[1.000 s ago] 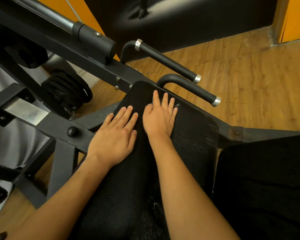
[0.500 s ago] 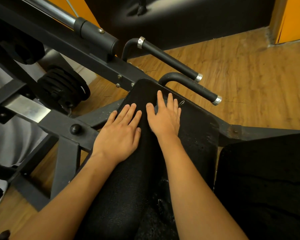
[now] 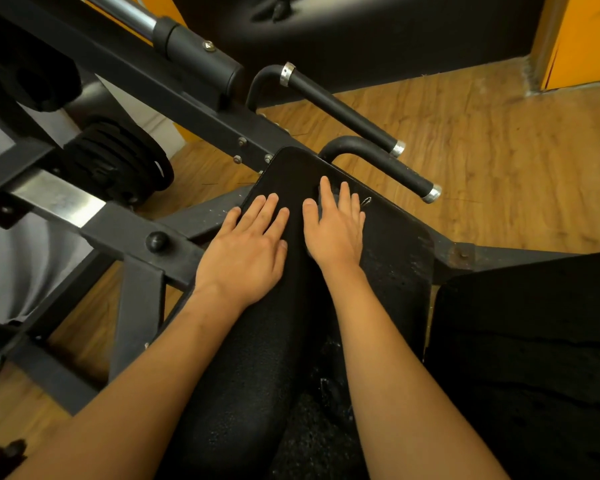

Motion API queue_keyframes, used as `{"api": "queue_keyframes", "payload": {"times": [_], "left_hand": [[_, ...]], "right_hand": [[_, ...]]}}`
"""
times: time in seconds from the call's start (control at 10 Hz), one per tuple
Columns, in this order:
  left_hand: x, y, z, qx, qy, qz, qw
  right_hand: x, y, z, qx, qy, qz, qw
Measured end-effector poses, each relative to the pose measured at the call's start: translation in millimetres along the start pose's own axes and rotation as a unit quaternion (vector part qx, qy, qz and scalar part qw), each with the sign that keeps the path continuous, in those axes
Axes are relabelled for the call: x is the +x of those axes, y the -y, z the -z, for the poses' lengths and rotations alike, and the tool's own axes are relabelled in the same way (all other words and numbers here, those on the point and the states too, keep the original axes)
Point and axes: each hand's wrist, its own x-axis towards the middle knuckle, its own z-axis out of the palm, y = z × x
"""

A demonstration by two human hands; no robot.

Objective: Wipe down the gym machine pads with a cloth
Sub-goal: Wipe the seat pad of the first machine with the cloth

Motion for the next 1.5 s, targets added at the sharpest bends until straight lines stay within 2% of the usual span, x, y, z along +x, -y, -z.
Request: {"api": "queue_keyframes", "payload": {"times": [0.3,0.5,1.5], "left_hand": [[1.5,1.7,-2.5,0.008,0.0,-0.002,1.0],[0.9,2.1,-1.0,0.008,0.007,-0.005,1.0],[0.2,-0.9,2.3,0.018,0.018,-0.004,1.0]], "right_hand": [[-1.8,0.2,1.9,0.002,0.006,-0.014,1.0],[-34.8,5.0,-3.4,0.011,-0.002,-0.035,0.999],[-89.8,9.5,-3.1,0.028,0.016,-0.052,0.998]]}}
